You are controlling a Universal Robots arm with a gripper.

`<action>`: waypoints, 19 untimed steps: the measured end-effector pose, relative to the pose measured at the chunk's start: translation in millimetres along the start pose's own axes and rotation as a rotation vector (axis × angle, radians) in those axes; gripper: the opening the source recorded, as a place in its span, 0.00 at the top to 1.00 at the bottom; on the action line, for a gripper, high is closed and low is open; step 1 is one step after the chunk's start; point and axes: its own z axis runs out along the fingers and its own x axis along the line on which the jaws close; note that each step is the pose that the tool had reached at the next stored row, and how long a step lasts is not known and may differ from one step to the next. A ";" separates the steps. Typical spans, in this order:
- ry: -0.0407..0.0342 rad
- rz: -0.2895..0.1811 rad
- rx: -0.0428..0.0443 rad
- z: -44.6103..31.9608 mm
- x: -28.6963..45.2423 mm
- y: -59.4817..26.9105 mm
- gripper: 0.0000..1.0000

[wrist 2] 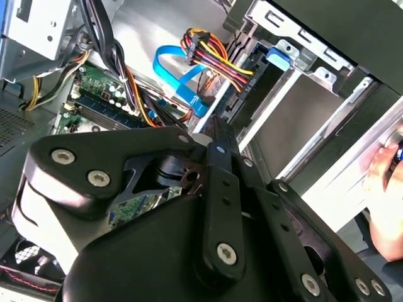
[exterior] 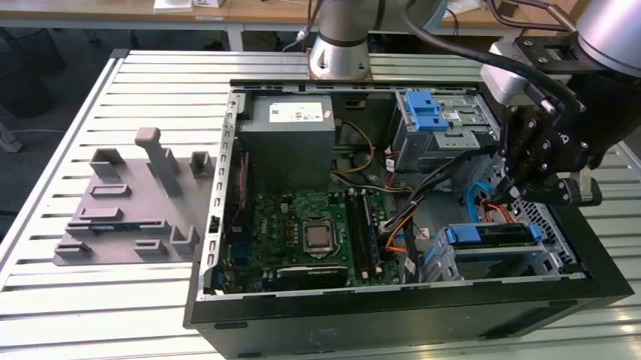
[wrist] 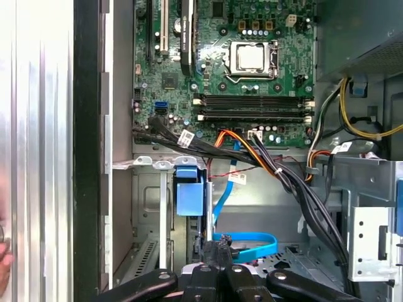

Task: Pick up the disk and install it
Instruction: 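Insert the second disk wire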

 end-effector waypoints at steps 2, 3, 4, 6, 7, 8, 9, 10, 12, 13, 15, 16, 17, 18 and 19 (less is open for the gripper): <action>0.0001 0.000 0.0000 0.0 -1.1 0.2 0.89; 0.0001 0.000 0.0000 0.1 -2.2 0.3 0.89; 0.0002 0.000 0.0000 0.2 -3.4 0.4 0.89; 0.0002 0.000 0.0000 0.8 -5.4 0.6 0.82; 0.0002 0.000 0.0000 1.4 -6.3 0.6 0.82; 0.0002 0.000 0.0000 2.0 -7.1 0.6 0.82; 0.0001 0.000 0.0000 2.6 -8.0 0.8 0.81; 0.0001 0.000 0.0000 3.1 -8.9 0.9 0.81; 0.0002 0.000 0.0000 4.2 -10.6 1.2 0.75; 0.0001 0.000 0.0000 5.1 -11.3 1.3 0.75; -0.0001 0.000 0.0000 7.2 -12.2 1.4 0.75; 0.0000 0.000 0.0000 8.4 -12.6 1.4 0.75; 0.0004 0.000 -0.0001 9.7 -12.9 1.4 0.75; 0.0010 0.000 -0.0001 11.4 -13.2 1.4 0.75; 0.0022 0.000 -0.0001 12.8 -13.3 1.5 0.75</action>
